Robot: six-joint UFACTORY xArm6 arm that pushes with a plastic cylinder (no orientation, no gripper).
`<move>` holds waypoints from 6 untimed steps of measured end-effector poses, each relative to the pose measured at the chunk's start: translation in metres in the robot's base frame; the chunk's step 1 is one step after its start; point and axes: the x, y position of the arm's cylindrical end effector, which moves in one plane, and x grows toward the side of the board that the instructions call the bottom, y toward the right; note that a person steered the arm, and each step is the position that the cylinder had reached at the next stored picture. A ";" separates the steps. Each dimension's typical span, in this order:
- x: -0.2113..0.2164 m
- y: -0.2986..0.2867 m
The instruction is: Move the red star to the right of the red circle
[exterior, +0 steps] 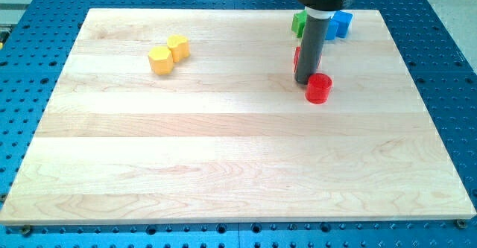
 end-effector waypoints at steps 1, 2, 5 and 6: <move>-0.012 -0.053; -0.049 0.004; -0.040 0.080; 0.008 0.067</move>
